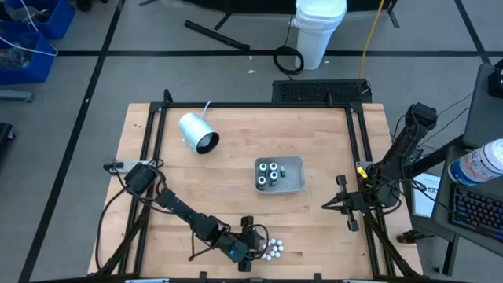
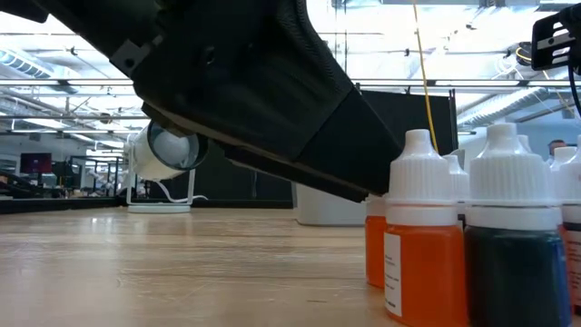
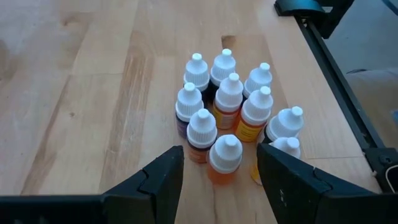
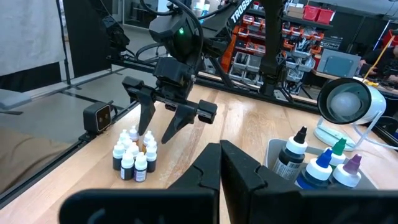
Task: Pick & Place food coloring
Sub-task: Put the small yellow food coloring bottle into the gray bin
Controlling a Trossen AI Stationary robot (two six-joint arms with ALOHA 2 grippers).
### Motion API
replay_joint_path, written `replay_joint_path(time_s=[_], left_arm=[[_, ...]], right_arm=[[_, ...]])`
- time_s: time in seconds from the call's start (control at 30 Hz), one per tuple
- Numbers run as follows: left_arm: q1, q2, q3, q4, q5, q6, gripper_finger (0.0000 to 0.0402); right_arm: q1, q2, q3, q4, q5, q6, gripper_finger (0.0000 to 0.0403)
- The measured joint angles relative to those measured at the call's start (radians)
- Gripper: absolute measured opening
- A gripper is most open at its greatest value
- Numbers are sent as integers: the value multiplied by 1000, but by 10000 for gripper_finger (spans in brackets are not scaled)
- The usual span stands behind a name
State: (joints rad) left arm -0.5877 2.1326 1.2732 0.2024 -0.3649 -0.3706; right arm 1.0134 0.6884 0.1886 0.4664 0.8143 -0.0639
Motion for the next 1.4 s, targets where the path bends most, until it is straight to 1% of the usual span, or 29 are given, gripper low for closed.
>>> replay_joint_path(time_s=[1.07, 1.3, 1.4], left_arm=[[9, 0, 0, 8, 0, 54, 207], [23, 0, 0, 8, 31, 54, 207], [28, 0, 0, 8, 52, 54, 199]], right_arm=[[0, 0, 0, 0, 0, 0, 0], [0, 0, 0, 0, 0, 0, 0], [0, 0, 0, 0, 0, -1, 0]])
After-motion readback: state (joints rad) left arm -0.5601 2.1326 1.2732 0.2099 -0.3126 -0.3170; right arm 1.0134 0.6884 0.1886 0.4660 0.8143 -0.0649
